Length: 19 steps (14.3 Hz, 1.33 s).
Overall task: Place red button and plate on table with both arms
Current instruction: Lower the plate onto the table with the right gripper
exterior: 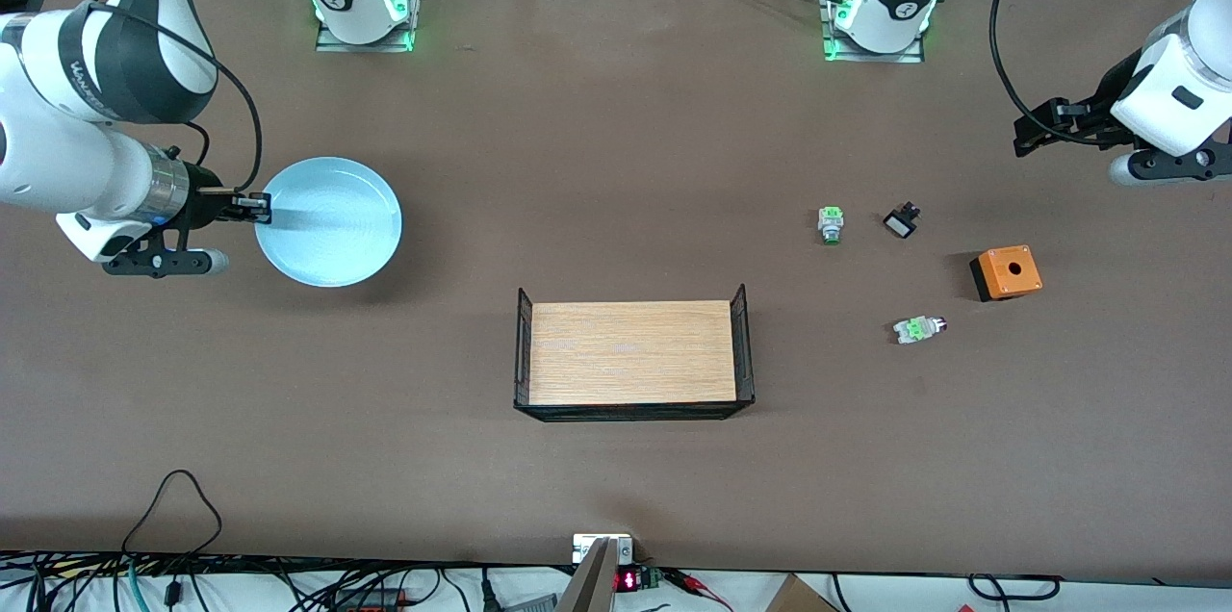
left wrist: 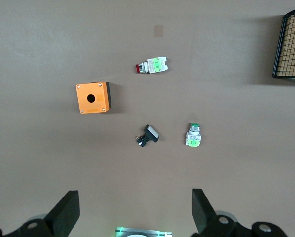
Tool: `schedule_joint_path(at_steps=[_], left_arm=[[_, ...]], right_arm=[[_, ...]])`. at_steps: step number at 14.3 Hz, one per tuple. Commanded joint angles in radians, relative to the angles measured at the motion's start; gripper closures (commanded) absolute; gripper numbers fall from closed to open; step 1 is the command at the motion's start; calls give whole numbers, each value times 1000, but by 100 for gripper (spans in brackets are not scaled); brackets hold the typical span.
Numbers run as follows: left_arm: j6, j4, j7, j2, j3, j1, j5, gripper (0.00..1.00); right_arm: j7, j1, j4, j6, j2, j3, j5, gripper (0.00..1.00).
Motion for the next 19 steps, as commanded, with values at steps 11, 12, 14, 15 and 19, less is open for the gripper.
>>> schedule_joint_path(at_steps=[11, 12, 14, 15, 19], left_arm=[[-10, 15, 44, -18, -7, -7, -14, 0], [-10, 18, 48, -17, -15, -7, -14, 0], [-10, 36, 48, -6, -15, -8, -14, 0], [-10, 44, 46, 0, -15, -8, -14, 0], [-10, 45, 39, 5, -15, -8, -14, 0]], right_arm=[[-29, -60, -296, 278, -49, 15, -10, 100], [-29, -60, -303, 278, -51, 15, -10, 100], [-35, -75, -322, 278, -51, 15, -10, 100], [-47, -84, -337, 282, -51, 15, -10, 100], [-82, -101, -383, 327, -52, 14, -10, 100]])
